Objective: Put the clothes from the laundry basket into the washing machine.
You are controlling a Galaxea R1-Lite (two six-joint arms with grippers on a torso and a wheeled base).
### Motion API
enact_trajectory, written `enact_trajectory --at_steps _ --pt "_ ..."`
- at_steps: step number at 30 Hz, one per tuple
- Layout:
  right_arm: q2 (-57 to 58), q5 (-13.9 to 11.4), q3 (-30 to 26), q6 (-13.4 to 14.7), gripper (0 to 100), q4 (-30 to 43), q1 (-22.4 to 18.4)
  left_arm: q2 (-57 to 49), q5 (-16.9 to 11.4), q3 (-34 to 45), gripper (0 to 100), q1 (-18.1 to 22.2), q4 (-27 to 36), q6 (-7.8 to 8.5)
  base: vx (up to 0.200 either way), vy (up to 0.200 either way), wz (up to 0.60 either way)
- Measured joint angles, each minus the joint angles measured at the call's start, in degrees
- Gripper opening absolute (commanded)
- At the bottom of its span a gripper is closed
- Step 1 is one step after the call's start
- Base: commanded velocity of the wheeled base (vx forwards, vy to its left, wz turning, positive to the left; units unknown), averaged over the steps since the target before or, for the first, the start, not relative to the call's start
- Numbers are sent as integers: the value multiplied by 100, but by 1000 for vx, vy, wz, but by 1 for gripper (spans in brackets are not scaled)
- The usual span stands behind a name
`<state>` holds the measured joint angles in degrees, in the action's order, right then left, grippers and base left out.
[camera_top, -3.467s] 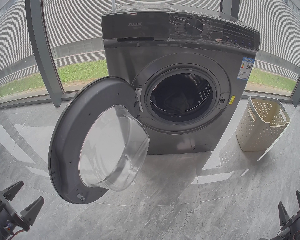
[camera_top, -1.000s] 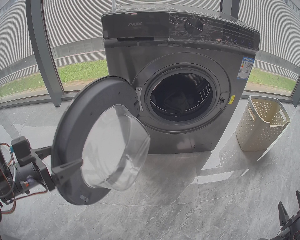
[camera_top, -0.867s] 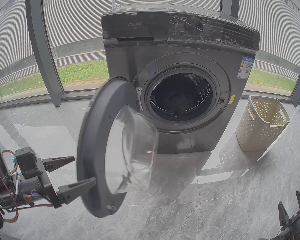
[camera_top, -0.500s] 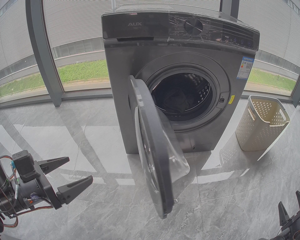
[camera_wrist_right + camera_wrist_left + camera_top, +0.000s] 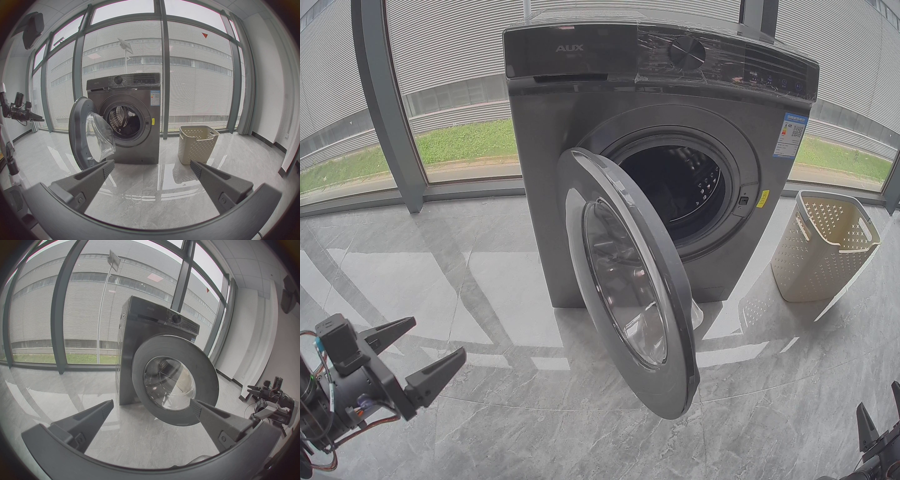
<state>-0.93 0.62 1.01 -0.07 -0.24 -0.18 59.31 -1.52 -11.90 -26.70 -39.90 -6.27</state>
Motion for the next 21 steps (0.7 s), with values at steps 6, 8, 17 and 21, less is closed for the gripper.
enact_trajectory --at_steps 6,8,17,21 --pt "0 0 0 2 100 0 0 -1179 261 402 100 167 391 160 0 0 0" --pt "0 -2 0 0 100 0 0 -1645 344 488 100 339 596 208 0 0 0" --pt "0 -2 0 -2 100 2 0 -3522 401 752 100 1340 1871 400 0 0 0" --pt "0 -30 0 2 100 -7 0 -4328 329 956 100 1626 2592 482 0 0 0"
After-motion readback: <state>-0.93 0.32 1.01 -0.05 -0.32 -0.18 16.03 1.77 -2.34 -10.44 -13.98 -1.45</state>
